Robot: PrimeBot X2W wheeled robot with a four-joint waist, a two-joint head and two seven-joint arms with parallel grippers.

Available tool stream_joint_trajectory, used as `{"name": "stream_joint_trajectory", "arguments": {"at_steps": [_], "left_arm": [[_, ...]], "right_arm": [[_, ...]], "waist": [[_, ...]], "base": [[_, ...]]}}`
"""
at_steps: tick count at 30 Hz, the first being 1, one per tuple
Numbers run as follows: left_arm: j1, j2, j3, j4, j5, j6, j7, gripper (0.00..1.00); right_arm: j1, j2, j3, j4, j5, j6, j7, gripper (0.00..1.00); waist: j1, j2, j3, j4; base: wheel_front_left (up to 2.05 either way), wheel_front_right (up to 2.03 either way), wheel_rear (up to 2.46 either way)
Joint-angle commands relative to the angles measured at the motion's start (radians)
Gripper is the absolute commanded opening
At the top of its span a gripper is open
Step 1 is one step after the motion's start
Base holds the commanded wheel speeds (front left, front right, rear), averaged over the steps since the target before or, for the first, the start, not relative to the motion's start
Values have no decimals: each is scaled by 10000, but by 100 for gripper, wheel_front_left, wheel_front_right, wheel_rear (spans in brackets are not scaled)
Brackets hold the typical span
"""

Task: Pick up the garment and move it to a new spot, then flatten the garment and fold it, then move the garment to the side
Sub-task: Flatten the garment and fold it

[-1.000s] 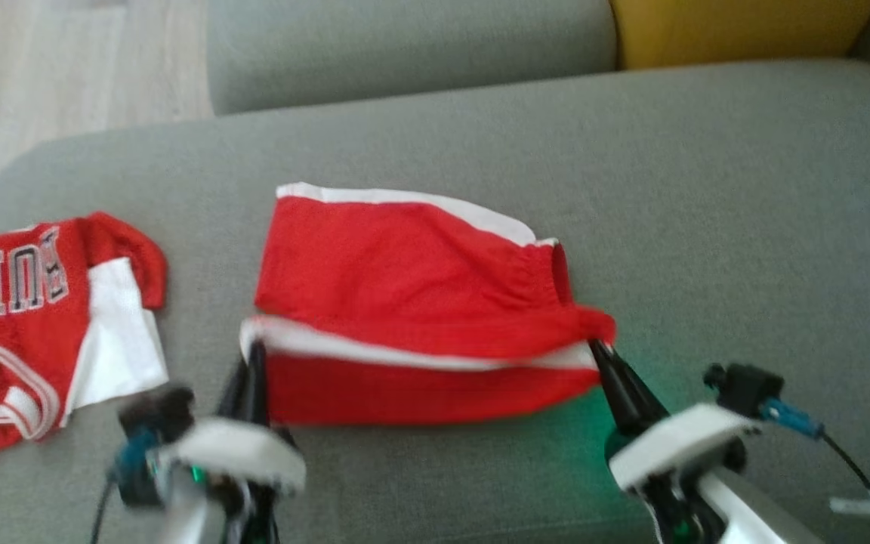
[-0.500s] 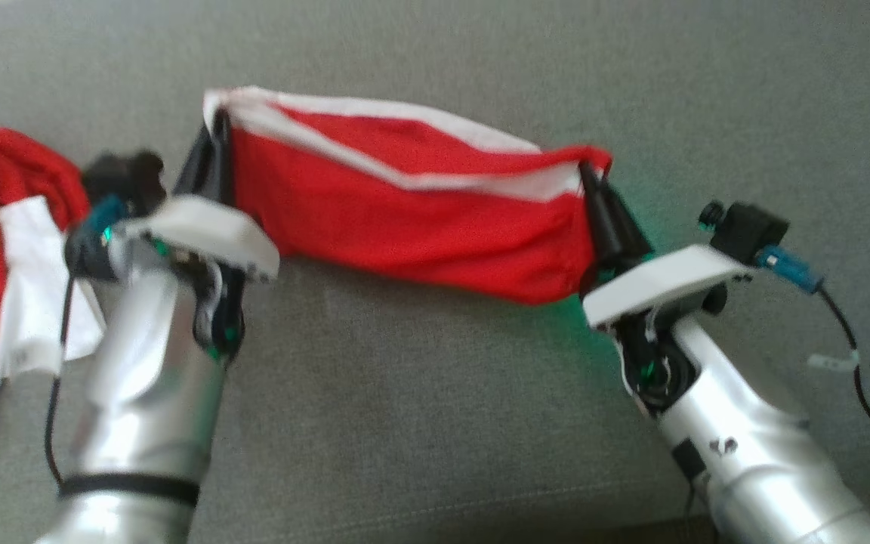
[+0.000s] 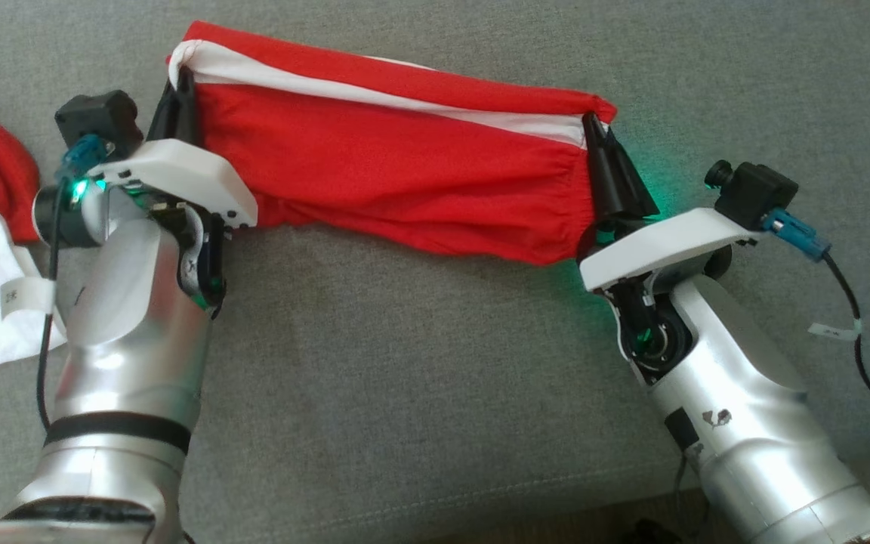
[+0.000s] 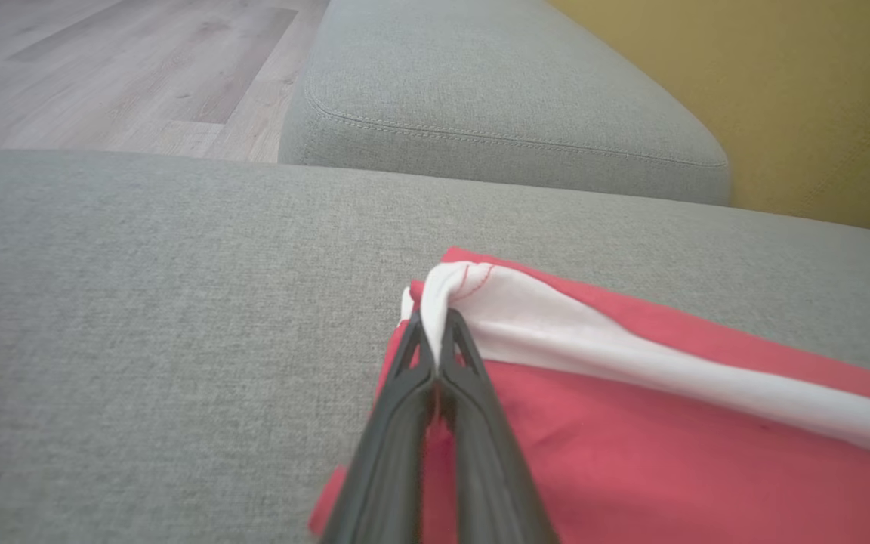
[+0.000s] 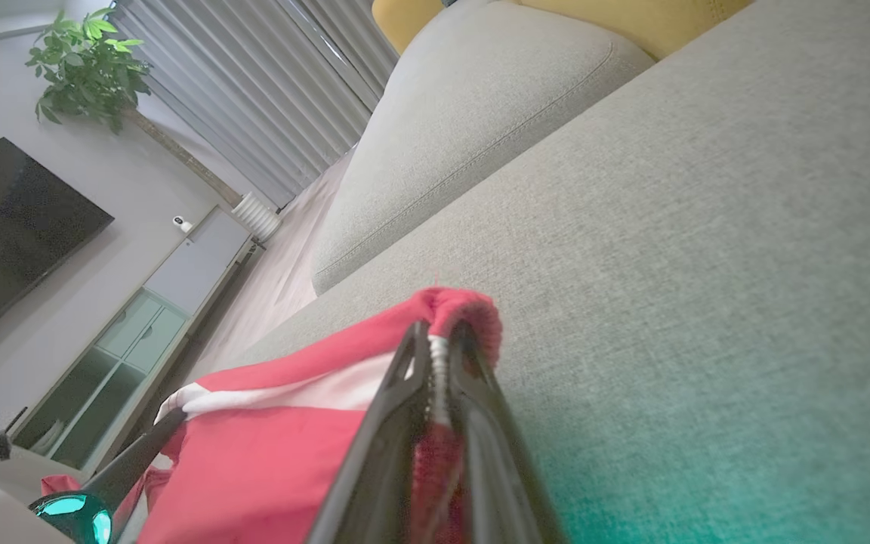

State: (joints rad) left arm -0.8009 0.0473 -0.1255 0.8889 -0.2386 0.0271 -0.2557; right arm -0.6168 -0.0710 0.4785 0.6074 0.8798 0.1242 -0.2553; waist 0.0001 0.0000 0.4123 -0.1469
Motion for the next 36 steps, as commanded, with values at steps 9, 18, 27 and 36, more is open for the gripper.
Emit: {"name": "stream_joint_trajectory", "arguments": {"at_steps": [9,18,27,36], "left_arm": [[3,132,370,-370,213,124,-61,100],[1206,37,181,-180,-312,221,-61,100],[1209,32,-456,472,-1276,461,-61,100],[1028,31,-1043,1359,-1852,470,-51,0]], "right_arm": [[272,206,-528,-623,-1168,65,-64,100],[1284,207,-1772,-1013,-2914,65,-64,100],[1739,207,-2144,-1106,-3177,65,-64,100],[1926,208,-2135,-1066,-3188,65,-64,100]], "waist": [[-1,0,-293,124],[-1,0,-838,211],[-1,0,-844,-46],[-1,0,-1128,-211]], "base": [[0,0,0],[0,0,0],[0,0,0],[0,0,0]]}}
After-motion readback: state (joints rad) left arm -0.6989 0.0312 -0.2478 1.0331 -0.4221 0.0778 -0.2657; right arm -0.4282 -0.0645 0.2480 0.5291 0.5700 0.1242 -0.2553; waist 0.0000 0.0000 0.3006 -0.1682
